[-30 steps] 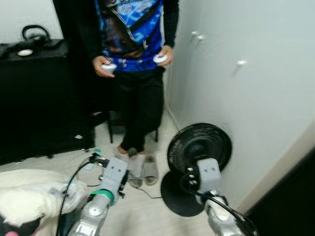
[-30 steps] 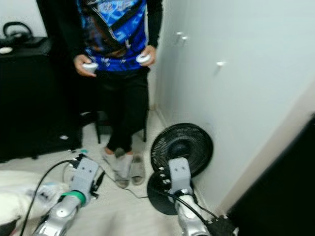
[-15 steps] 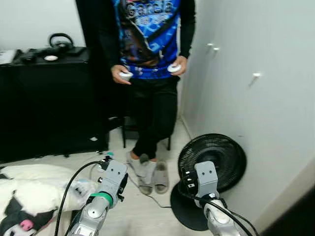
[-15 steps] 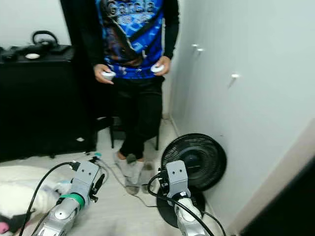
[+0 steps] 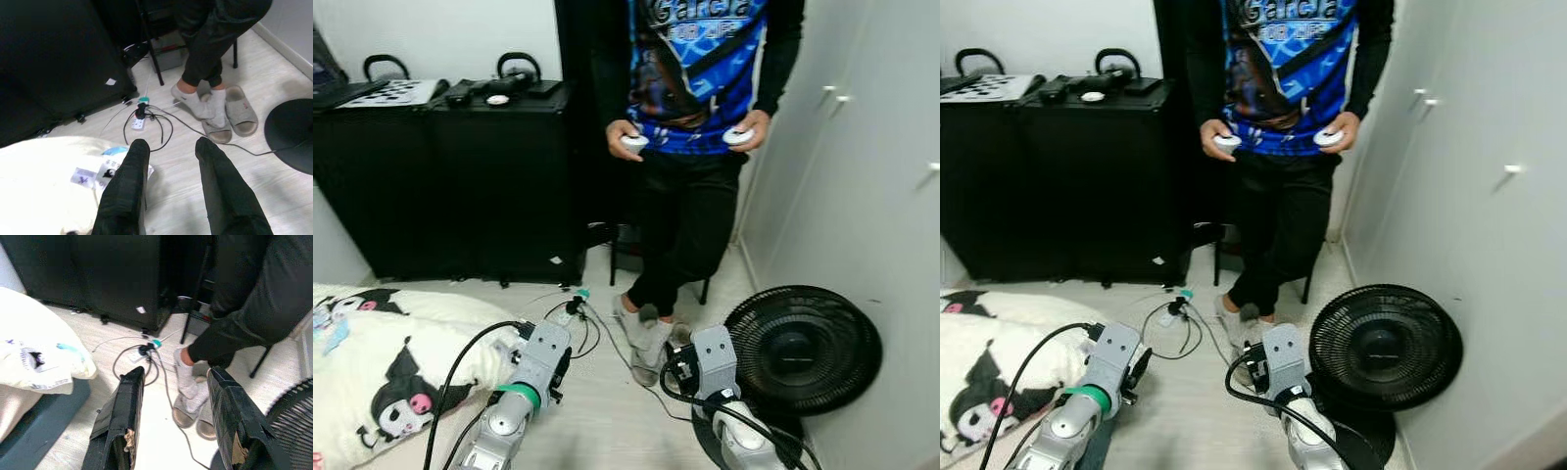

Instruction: Clean up the room

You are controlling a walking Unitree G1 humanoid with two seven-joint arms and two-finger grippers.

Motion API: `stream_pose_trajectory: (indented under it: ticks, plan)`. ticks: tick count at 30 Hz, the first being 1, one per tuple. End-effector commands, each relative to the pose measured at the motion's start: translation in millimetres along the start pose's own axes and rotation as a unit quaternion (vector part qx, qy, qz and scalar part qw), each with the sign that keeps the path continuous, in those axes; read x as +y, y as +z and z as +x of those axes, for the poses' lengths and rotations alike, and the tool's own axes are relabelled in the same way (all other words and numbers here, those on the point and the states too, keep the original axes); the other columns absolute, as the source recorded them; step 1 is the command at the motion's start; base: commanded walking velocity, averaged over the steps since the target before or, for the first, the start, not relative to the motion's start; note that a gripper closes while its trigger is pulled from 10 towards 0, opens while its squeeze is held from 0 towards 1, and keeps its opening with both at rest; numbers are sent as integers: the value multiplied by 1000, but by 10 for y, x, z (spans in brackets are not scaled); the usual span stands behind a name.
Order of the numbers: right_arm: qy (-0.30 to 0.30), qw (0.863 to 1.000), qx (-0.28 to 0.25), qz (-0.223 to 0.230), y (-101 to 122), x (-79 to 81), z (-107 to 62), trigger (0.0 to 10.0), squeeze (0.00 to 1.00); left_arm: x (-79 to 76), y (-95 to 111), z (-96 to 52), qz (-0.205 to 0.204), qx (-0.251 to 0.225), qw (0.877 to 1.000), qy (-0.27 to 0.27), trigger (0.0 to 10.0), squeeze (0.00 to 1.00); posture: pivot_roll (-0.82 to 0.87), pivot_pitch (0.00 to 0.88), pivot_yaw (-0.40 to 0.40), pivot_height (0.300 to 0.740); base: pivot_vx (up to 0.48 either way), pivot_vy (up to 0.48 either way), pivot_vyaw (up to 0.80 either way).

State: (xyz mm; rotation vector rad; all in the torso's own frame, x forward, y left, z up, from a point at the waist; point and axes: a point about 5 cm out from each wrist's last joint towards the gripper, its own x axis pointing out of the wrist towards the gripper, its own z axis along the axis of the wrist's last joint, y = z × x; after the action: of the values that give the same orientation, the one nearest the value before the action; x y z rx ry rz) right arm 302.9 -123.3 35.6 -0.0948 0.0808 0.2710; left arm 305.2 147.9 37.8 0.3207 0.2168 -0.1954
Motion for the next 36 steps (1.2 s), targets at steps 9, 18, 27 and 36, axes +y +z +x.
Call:
stream_pose_trajectory:
  ticks: [9,18,27,36]
  plan:
    - [2,1000,16,-7,-69,13,-43,10000,0,-21,-45,-23,4,11,1000,-8,10000,0,-87,0,59,740,0,0,635]
    - [-8,1000,14,16,-69,1,-44,10000,0,-26,-40,-24,2,10,1000,-9,10000,0,-87,0,59,740,0,0,-30]
    - [-9,1000,15,12,-68,1,-42,10000,0,-29,-39,-25,2,9,1000,-10,10000,0,-87,0,60,740,0,0,-800]
    - [-12,1000,13,7,-57,-6,-36,10000,0,-29,-33,-20,1,9,1000,-9,10000,0,-87,0,60,740,0,0,-178]
